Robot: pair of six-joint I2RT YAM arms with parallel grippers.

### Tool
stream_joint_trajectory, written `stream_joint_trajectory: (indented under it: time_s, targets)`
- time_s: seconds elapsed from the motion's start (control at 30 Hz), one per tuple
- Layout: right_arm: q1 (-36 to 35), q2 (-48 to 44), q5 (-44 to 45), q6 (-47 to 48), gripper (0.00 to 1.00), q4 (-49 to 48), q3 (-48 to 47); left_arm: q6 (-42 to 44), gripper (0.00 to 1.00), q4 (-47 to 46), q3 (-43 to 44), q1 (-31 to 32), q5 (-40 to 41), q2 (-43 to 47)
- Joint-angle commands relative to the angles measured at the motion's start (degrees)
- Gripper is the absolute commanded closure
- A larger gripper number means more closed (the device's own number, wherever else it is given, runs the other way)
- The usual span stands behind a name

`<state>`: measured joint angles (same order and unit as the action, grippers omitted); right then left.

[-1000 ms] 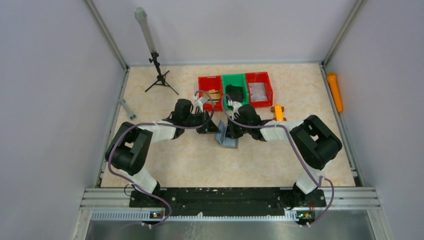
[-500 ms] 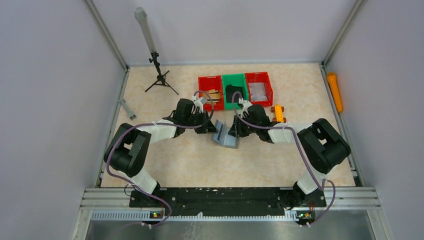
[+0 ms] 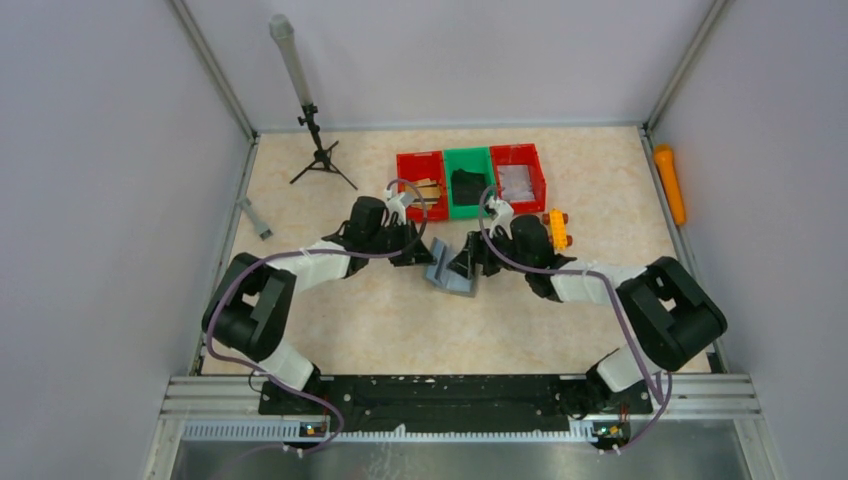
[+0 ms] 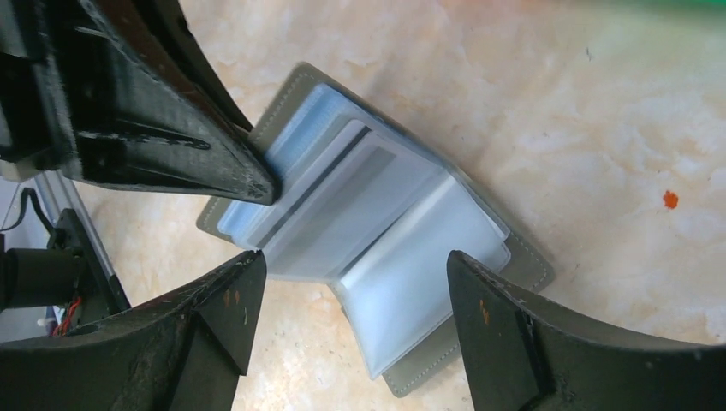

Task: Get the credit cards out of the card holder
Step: Remove the credit card from the card holder.

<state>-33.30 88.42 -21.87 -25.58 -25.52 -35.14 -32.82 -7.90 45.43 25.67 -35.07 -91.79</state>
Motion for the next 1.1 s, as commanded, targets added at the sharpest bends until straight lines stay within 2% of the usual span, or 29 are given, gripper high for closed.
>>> stream_joint_trajectory:
  time_s: [0.0, 0.2, 0.33, 0.5, 0.73, 0.93, 1.07]
  targets:
    - [-0.01, -4.79, 1.05, 0.43, 0.20, -6.53, 1.64, 1.33, 1.00, -3.34, -0.28, 0.56, 0.14, 4.01]
    - [-0.02, -6.42, 8.97, 1.75, 0.20, -1.49, 1.27, 1.87, 1.00, -1.03, -0.03, 0.56, 4.20, 4.87]
    - [-0.01, -5.64, 10.88, 2.35, 0.20, 1.23, 0.09, 2.31, 1.00, -0.72, -0.90, 0.57, 6.82, 6.64]
    - [-0.01, -3.64, 13.49, 1.79, 0.22, 4.61, -1.71, 1.78, 1.00, -1.35, -0.84, 0.44, 5.43, 6.10]
    - [0.86, 2.62, 7.14, -0.54, 0.20, 4.64, -4.51, 0.73, 1.00, -2.20, -0.37, -0.14, 3.29, 4.13]
    - [0.95, 6.42, 8.06, -0.53, 0.39, 9.21, -7.49, 1.44, 1.00, 4.90, 4.09, -0.16, 5.26, -1.53]
    - [0.96, 7.64, 7.83, -0.61, 0.47, 10.43, -8.42, 1.85, 0.98, 7.60, 5.53, -0.10, 7.37, -3.39]
